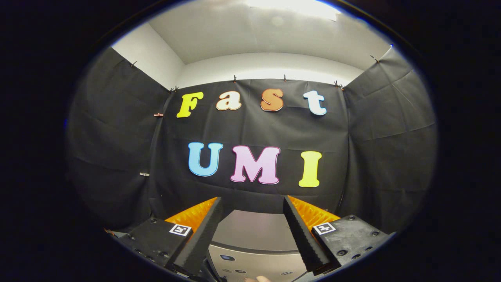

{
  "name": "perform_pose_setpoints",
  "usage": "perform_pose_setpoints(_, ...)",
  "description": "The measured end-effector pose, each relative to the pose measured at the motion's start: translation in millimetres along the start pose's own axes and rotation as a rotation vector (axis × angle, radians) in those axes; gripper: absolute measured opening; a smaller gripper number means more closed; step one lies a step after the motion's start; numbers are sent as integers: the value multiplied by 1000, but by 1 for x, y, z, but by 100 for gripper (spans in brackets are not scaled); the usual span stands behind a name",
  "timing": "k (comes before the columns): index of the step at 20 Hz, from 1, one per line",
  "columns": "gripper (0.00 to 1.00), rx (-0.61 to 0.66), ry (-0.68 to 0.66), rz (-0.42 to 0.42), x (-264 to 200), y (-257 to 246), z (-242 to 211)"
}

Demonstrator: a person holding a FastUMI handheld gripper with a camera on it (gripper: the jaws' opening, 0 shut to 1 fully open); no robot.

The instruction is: Put the clothes into the washing machine and then close the washing machine lid.

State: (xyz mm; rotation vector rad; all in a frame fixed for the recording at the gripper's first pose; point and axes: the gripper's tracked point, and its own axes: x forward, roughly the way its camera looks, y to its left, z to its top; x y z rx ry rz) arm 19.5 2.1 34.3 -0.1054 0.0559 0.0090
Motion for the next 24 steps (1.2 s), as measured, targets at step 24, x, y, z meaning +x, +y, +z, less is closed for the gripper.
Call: perform_pose_setpoints(24, 97, -6, -13, 7, -8, 1, 5)
